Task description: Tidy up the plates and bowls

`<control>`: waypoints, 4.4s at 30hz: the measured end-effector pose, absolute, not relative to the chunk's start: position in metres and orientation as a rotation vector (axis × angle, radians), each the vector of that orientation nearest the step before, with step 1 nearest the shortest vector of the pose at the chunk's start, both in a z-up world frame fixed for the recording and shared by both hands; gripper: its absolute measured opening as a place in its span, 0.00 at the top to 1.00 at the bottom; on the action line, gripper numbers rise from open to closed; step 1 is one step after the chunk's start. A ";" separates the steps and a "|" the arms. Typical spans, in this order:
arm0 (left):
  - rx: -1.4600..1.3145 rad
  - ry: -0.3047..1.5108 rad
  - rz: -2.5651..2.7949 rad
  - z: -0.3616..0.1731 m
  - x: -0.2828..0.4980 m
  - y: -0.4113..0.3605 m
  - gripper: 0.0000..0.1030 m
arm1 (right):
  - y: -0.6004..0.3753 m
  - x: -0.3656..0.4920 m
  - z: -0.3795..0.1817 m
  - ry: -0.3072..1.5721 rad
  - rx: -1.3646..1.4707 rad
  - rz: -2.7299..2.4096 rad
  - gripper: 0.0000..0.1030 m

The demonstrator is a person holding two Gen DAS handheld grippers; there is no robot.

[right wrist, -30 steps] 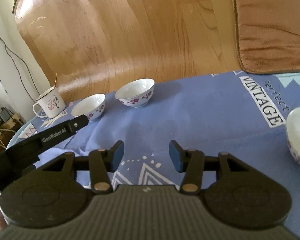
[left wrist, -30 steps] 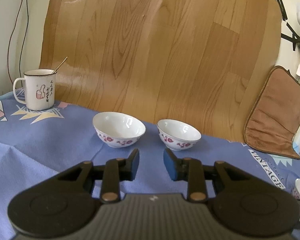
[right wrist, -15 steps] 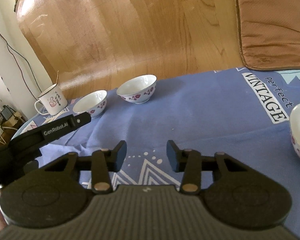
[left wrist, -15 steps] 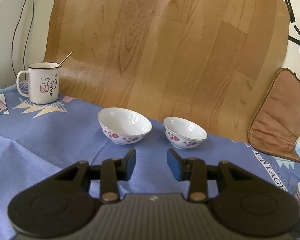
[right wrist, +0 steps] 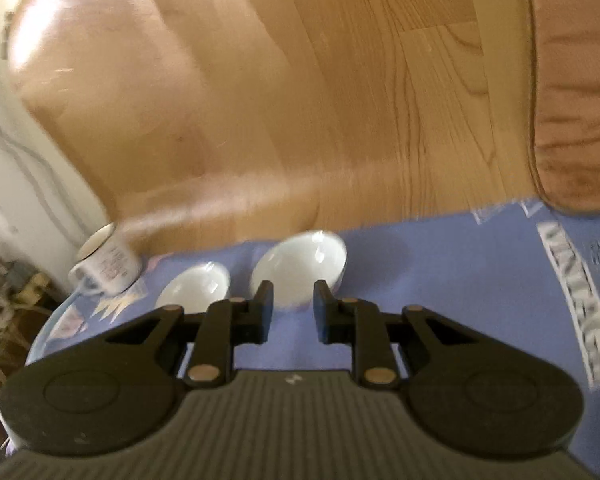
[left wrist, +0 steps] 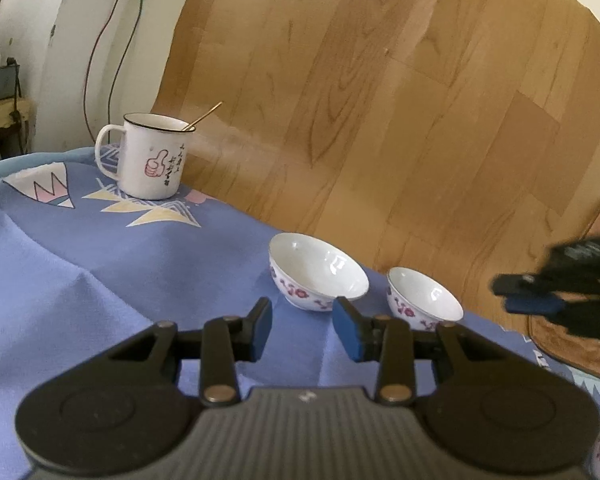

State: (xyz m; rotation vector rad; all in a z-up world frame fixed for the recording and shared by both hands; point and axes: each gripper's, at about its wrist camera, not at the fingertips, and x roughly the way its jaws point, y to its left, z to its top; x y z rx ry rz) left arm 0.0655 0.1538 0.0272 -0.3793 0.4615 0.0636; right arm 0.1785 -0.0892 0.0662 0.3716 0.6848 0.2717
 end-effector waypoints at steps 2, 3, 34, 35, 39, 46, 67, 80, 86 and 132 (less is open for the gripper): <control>-0.372 0.463 0.057 0.027 0.066 0.152 0.67 | -0.090 0.200 0.059 0.738 0.401 0.238 0.74; -0.371 0.463 0.053 0.028 0.066 0.151 0.67 | -0.091 0.211 0.054 0.762 0.408 0.222 0.74; -0.450 0.460 0.011 0.028 0.064 0.161 0.67 | -0.110 0.173 0.033 0.957 0.529 0.385 0.92; -0.450 0.458 0.008 0.028 0.063 0.161 0.67 | -0.109 0.165 0.032 0.959 0.525 0.401 0.92; -0.445 0.461 -0.001 0.028 0.063 0.160 0.67 | -0.107 0.135 0.025 0.984 0.537 0.462 0.92; -0.437 0.470 -0.010 0.027 0.064 0.158 0.67 | -0.099 0.108 0.004 0.982 0.532 0.450 0.90; -0.446 0.476 -0.054 0.027 0.065 0.156 0.67 | -0.118 0.072 0.020 0.794 0.497 0.369 0.85; -0.440 0.480 -0.065 0.026 0.065 0.156 0.67 | -0.128 0.062 0.019 0.792 0.509 0.339 0.84; -0.440 0.480 -0.072 0.026 0.065 0.156 0.67 | -0.128 0.061 0.020 0.780 0.509 0.330 0.84; -0.386 0.458 -0.073 0.026 0.063 0.149 0.60 | -0.143 0.042 0.022 0.758 0.525 0.294 0.78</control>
